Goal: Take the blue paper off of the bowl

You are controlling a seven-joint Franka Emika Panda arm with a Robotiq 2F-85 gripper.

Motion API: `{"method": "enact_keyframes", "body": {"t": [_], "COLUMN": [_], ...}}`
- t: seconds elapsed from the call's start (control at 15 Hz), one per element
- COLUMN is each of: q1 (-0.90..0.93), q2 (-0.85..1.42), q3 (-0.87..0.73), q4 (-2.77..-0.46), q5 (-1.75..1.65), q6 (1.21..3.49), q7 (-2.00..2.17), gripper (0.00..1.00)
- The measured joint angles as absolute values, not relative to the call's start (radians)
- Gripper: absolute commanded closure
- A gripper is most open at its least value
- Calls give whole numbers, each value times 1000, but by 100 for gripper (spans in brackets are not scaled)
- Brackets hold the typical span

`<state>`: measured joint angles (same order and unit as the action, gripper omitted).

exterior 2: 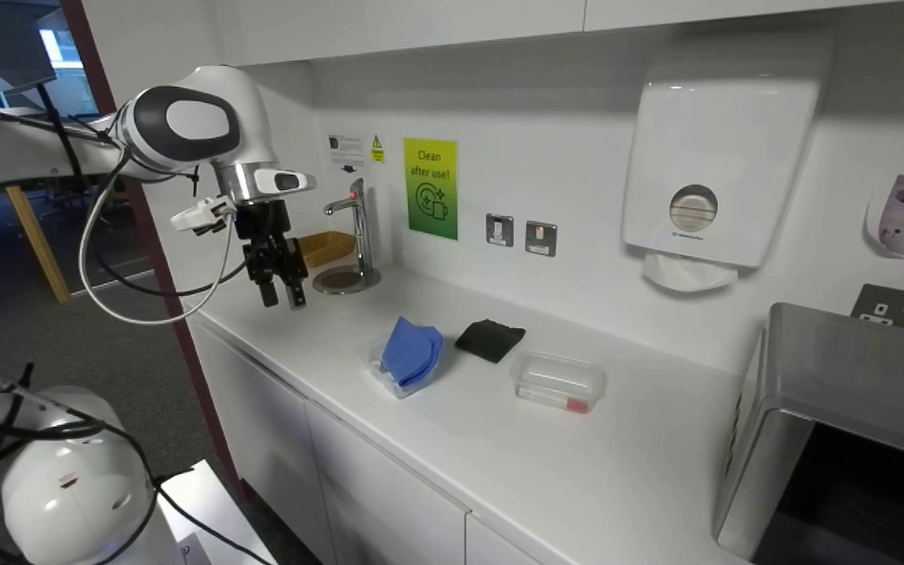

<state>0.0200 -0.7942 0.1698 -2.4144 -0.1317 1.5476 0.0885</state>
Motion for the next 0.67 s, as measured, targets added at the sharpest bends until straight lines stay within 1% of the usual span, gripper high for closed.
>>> {"method": "enact_keyframes", "body": {"t": [0.13,0.33,0.47,0.67], "q1": [34,34,8,-59], "q2": [-785,-757,-720,-623], "q3": [140,43,-23,-67], "q4": [-2414,-2412,-2393,-2319], "q5": [-132,-128,-119,-119], "q6": [1568,1666,1712,1744], "q7": [34,-17,1,71], "gripper": [0,0,0,0]}}
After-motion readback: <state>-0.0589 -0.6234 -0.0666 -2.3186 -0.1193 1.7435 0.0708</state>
